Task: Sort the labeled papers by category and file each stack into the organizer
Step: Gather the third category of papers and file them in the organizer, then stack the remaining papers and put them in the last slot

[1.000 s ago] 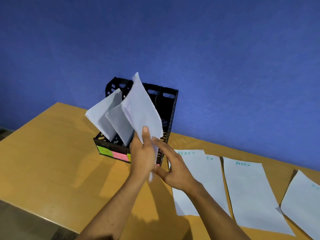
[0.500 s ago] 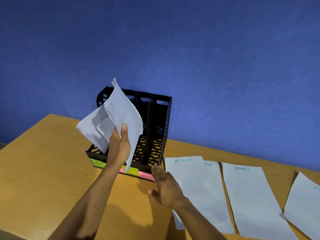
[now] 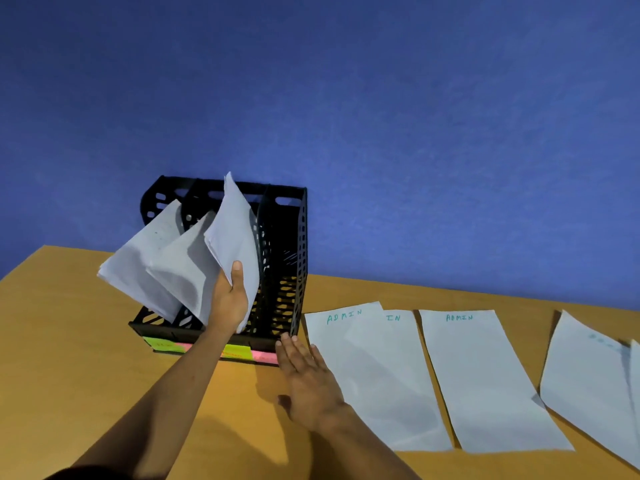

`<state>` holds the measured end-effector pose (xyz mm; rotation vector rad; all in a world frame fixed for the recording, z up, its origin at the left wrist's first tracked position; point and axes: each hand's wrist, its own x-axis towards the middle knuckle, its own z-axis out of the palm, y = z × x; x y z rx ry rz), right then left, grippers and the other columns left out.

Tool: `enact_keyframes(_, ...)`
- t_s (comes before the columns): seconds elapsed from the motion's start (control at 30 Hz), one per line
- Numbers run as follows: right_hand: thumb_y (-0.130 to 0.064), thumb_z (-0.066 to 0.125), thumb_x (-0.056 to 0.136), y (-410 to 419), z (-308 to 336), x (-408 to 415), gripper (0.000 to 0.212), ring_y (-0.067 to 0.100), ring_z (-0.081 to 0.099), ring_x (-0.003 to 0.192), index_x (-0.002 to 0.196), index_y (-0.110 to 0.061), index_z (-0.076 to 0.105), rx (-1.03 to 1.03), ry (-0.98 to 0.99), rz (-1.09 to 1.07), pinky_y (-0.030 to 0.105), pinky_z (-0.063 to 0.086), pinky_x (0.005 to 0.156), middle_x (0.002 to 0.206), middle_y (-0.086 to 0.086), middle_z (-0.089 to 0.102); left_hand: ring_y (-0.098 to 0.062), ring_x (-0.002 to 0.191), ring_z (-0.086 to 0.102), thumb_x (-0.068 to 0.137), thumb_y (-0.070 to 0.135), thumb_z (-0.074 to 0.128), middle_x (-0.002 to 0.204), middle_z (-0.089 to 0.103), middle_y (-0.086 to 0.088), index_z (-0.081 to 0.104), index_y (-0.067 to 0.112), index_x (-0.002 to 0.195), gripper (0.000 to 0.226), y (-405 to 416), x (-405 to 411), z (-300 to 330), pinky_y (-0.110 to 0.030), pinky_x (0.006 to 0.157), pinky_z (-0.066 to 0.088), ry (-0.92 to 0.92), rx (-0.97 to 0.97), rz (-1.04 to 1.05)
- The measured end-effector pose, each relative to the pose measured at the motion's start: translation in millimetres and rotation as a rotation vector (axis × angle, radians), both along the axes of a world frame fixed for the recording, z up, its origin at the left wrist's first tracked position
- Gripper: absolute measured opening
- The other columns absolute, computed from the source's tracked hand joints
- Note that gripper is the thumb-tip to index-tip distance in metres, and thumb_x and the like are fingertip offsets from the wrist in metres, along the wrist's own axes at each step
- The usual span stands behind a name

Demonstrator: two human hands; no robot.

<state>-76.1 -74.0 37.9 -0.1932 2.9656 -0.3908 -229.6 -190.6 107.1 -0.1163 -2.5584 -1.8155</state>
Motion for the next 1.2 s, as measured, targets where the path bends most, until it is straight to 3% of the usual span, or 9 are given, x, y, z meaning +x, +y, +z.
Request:
enact_keyframes(0.07, -0.032, 0.053, 0.098, 0, 0, 0, 0.089, 0.019, -0.02, 0.148, 0.154, -0.016, -0.013, 0.01, 0.004, -0.001, 0.035, -0.016, 0.116, 0.163, 0.002, -0.019, -0.054, 0.111, 0.051, 0.103, 0.041, 0.03, 0.121, 0.053, -0.042, 0.04, -0.02, 0.128, 0.067, 5, 5, -8, -0.062, 0.093, 0.041, 0.023, -0.054, -0.017)
enact_keyframes(0.17, -0.032, 0.053, 0.098, 0, -1, 1, 0.088, 0.019, -0.02, 0.148, 0.154, -0.016, -0.014, 0.006, 0.001, 0.005, 0.037, -0.015, 0.117, 0.163, 0.002, -0.019, 0.01, 0.102, 0.052, 0.104, 0.034, 0.033, 0.122, 0.057, 0.009, 0.037, 0.012, 0.145, 0.047, 7, 10, -29, -0.024, 0.092, 0.039, 0.088, -0.05, -0.084)
enact_keyframes(0.37, -0.034, 0.053, 0.098, 4, -2, 3, 0.088, 0.019, -0.019, 0.149, 0.155, -0.017, -0.012, 0.006, -0.003, 0.011, 0.041, -0.012, 0.118, 0.163, 0.0, -0.018, -0.04, 0.118, 0.053, 0.098, 0.015, 0.054, 0.125, 0.06, -0.02, 0.047, 0.002, 0.134, 0.039, 8, 9, -54, -0.035, 0.088, 0.042, 0.083, -0.15, 0.049)
enact_keyframes(0.57, -0.036, 0.054, 0.096, 18, -11, 13, 0.082, 0.014, -0.012, 0.15, 0.156, -0.024, 0.0, -0.185, 0.028, -0.029, 0.037, -0.002, 0.12, 0.165, -0.004, -0.01, -0.044, 0.133, 0.035, 0.092, 0.016, 0.062, 0.147, 0.032, -0.027, 0.021, 0.001, 0.148, 0.071, 12, 55, -48, -0.054, 0.106, 0.036, 0.299, -0.206, 0.324)
enact_keyframes(0.7, -0.036, 0.054, 0.094, 44, -28, 46, 0.069, 0.02, 0.022, 0.147, 0.154, -0.028, 0.02, -0.291, 0.08, -0.308, 0.032, 0.022, 0.117, 0.163, -0.001, 0.017, -0.034, 0.146, 0.019, 0.093, 0.037, 0.049, 0.152, 0.029, -0.023, 0.031, -0.003, 0.145, 0.068, 29, 104, -58, -0.05, 0.118, 0.017, 0.474, -0.353, 0.187)
enact_keyframes(0.8, -0.037, 0.054, 0.096, 72, -41, 76, 0.056, 0.019, 0.037, 0.139, 0.148, -0.023, 0.037, -0.263, 0.054, -0.584, 0.03, 0.034, 0.113, 0.154, 0.001, 0.037, -0.029, 0.145, 0.023, 0.093, 0.037, 0.047, 0.149, 0.036, -0.017, 0.048, 0.003, 0.136, 0.055, 43, 134, -76, -0.047, 0.114, 0.026, 0.459, -0.355, 0.011)
enact_keyframes(0.93, -0.039, 0.053, 0.096, 112, -52, 116, 0.049, 0.021, 0.041, 0.133, 0.141, -0.022, 0.043, -0.167, 0.033, -0.925, 0.034, 0.039, 0.107, 0.146, 0.001, 0.045, -0.029, 0.125, 0.051, 0.094, 0.027, 0.058, 0.137, 0.047, -0.01, 0.057, 0.008, 0.126, 0.037, 61, 162, -104, -0.043, 0.094, 0.05, 0.262, -0.368, -0.227)
enact_keyframes(1.1, -0.049, 0.05, 0.095, 137, -63, 142, 0.061, 0.024, 0.04, 0.133, 0.144, -0.018, 0.032, -0.115, -0.135, -1.078, 0.037, 0.042, 0.104, 0.146, 0.003, 0.041, -0.027, 0.114, 0.058, 0.092, 0.019, 0.063, 0.139, 0.042, -0.012, 0.039, 0.008, 0.138, 0.053, 85, 176, -117, -0.039, 0.092, 0.051, -0.362, -0.315, -0.295)
enact_keyframes(1.2, -0.047, 0.053, 0.093, 141, -70, 146, 0.063, 0.024, 0.038, 0.133, 0.145, -0.019, 0.03, -0.165, -0.189, -1.066, 0.038, 0.044, 0.103, 0.146, 0.003, 0.04, -0.027, 0.112, 0.056, 0.09, 0.027, 0.065, 0.138, 0.04, -0.01, 0.035, 0.008, 0.14, 0.062, 94, 182, -120, -0.039, 0.093, 0.049, -0.441, -0.401, -0.31)
